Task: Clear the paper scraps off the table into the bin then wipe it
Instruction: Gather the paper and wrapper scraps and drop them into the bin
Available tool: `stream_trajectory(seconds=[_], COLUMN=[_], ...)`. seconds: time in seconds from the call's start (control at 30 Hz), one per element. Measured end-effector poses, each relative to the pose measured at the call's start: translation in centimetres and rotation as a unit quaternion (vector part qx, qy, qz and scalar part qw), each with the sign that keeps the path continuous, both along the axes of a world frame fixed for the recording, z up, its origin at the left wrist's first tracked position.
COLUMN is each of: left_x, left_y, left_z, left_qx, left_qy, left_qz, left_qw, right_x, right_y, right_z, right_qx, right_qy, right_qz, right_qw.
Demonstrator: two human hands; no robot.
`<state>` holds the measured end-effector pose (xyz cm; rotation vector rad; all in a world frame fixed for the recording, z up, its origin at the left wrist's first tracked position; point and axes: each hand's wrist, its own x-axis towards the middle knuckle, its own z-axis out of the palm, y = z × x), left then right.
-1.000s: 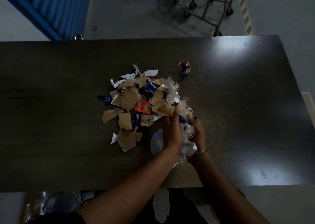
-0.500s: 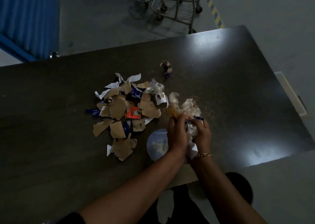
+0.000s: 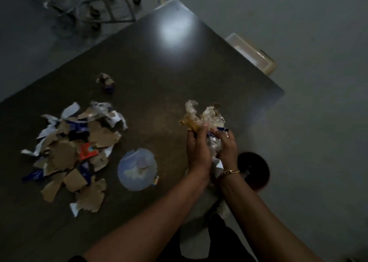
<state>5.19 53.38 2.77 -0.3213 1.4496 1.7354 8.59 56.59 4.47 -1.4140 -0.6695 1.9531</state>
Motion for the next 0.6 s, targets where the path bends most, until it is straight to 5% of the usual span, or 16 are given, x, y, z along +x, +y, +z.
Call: stream_trajectory(seconds=[0.37,0.6], left_x=[19.9,27.8], left_y=[11.1,15.7], left_z=[-4.3,-14.5], left_qx=[-0.038,-0.076], left_qy=[-0.055,-0.077], left_qz=[-0.126,-0.208], left_qw=[0.99,0.972], right_x=[20.7,29.0], right_y=[9.6,13.6], right_z=[-5.2,-14.0], right_qx=[-0.052,-0.106], right_qy=[-0.012,-0.051], right_qz=[-0.164,-0.244], right_qw=[0.985,0.963])
